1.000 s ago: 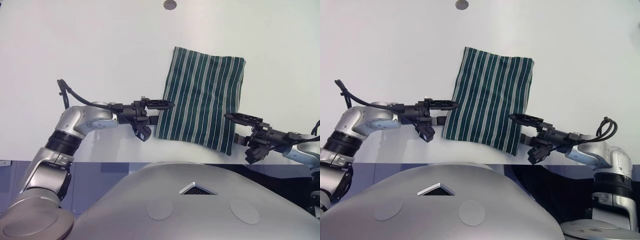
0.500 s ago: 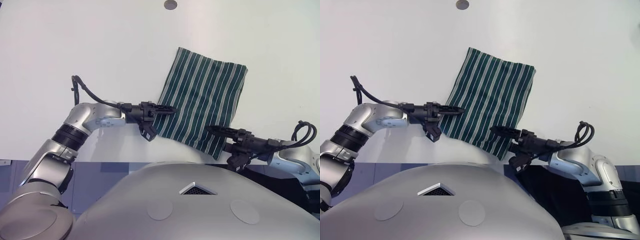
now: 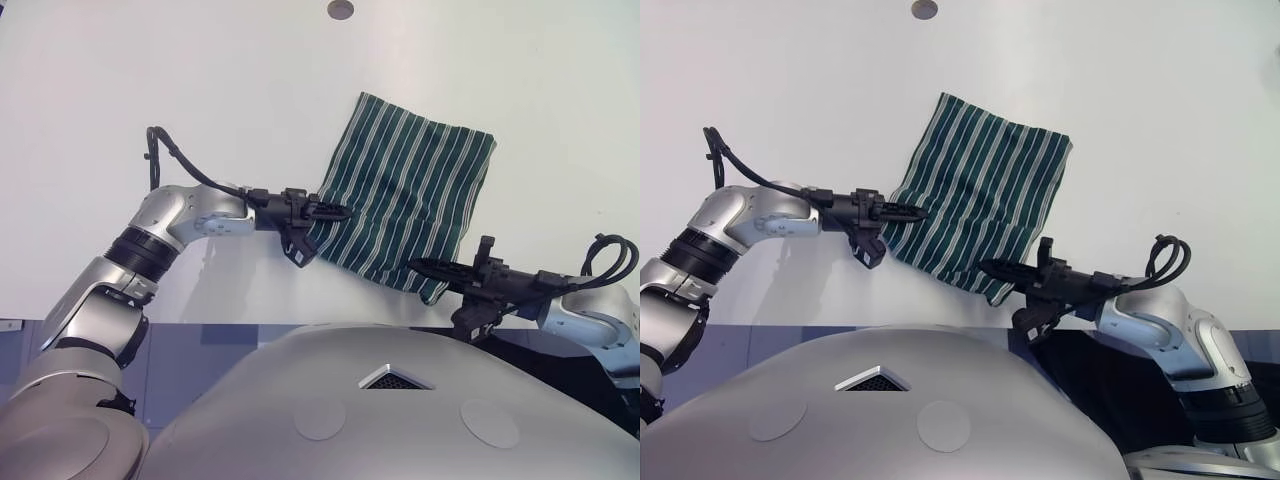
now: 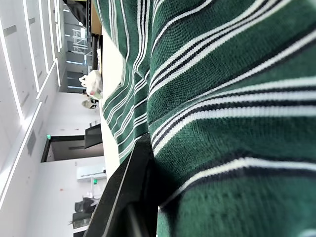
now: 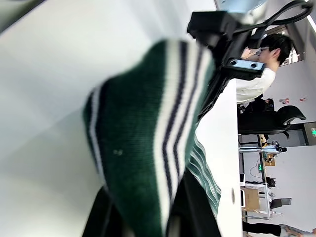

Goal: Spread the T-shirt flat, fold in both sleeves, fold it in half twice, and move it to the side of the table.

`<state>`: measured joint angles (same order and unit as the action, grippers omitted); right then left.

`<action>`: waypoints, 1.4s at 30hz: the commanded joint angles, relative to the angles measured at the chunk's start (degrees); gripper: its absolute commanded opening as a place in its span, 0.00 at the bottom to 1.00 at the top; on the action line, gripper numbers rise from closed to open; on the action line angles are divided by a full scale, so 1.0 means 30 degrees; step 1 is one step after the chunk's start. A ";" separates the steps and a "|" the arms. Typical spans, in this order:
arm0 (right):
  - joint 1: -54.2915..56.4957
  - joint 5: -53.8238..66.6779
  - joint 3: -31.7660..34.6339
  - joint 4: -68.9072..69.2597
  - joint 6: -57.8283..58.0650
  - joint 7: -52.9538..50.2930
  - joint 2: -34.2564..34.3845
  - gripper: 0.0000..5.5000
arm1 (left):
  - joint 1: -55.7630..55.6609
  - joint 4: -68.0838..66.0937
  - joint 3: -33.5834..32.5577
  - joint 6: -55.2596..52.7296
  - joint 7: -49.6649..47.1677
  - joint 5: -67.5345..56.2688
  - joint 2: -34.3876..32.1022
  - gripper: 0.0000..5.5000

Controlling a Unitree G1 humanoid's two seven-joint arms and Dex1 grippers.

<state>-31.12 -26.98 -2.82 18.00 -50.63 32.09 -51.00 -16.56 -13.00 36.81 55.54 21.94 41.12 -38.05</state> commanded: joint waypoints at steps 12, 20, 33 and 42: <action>0.3938 0.6314 -0.2746 -0.5219 -0.0928 0.1235 -0.2135 0.02 | 0.0677 0.3514 0.2121 -0.4704 1.2246 -0.9207 -0.3431 0.01; 0.3385 1.6510 -0.4384 0.2846 1.1837 0.7904 -0.5998 0.02 | 0.1016 0.9323 0.0935 -1.4114 1.9453 -1.8142 -0.6531 0.01; 0.6313 2.6063 -0.1382 0.4703 2.4583 0.6593 -0.4397 0.02 | -0.4547 0.6815 -0.2606 -2.6629 2.0786 -2.4469 -0.1715 0.01; 0.4982 2.5283 0.0100 0.0726 2.5849 0.6328 -0.1058 0.02 | -0.4408 0.1880 -0.2757 -2.6327 1.9922 -2.1191 0.0021 0.01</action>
<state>-16.58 49.47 -3.91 21.86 24.93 52.07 -55.29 -29.65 -5.44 28.78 -24.52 82.79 -25.42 -38.27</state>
